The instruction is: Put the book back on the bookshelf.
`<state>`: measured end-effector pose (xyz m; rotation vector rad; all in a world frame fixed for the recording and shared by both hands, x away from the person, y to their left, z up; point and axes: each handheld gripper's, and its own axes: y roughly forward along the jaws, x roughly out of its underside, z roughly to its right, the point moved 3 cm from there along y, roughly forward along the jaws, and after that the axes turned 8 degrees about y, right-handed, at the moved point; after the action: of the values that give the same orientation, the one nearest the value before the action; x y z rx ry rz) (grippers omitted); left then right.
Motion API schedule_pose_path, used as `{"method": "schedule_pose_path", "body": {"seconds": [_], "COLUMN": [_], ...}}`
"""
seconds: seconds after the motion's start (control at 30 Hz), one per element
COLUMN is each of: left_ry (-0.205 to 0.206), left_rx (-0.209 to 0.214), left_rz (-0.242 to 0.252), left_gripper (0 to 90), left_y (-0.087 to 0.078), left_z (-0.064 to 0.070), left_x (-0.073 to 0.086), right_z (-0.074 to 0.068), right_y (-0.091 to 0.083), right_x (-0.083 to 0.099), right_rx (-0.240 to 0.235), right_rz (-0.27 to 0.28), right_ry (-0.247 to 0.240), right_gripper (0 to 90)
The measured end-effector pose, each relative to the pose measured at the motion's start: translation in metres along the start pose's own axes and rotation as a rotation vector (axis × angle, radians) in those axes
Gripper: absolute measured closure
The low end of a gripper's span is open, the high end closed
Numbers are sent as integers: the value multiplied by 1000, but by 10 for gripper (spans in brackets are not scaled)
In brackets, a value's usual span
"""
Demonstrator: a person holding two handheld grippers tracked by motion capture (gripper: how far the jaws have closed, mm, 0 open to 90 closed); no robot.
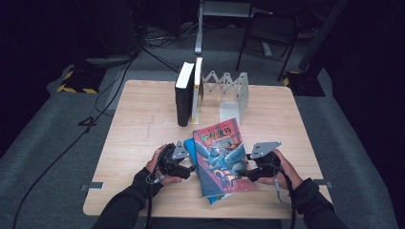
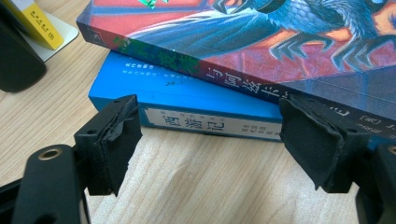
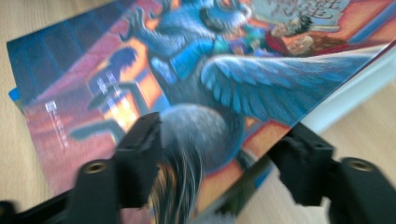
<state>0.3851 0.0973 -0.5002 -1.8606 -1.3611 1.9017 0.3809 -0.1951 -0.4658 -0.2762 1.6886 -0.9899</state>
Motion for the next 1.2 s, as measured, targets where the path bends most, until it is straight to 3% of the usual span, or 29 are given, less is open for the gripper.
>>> {"method": "schedule_pose_path", "body": {"seconds": [0.07,0.23,0.3,0.4,0.5,0.8,1.03,1.07,1.13,1.2], "left_ry": [-6,-8,-6,-8,-7,1,4,1,-10,-10], "left_rx": [0,-1,-5,-11,-4,9,14,14,6,10], "left_rz": [3,-8,-8,-11,-14,-24,-45,-46,-43,-50], "left_gripper": [208,214,215,218,224,226,241,243,246,259], "left_y": [0,2,1,1,1,1,1,2,2,4], "left_z": [-1,-2,-2,-3,-3,4,5,4,3,3], "left_x": [0,2,2,3,4,9,14,14,14,15], "right_z": [-1,5,6,5,5,-5,-18,-18,-16,-10], "right_y": [2,10,13,13,11,7,2,2,3,10], "right_x": [-3,-5,-7,-9,-8,-7,-2,-3,-8,-14], "right_rx": [-1,-81,-121,-124,-134,-172,-211,-218,-232,-267], "right_rz": [10,18,37,61,89,105,97,90,75,36], "right_ry": [1,72,84,61,75,81,69,67,73,104], "right_gripper": [422,462,577,641,696,719,709,671,483,402]}}
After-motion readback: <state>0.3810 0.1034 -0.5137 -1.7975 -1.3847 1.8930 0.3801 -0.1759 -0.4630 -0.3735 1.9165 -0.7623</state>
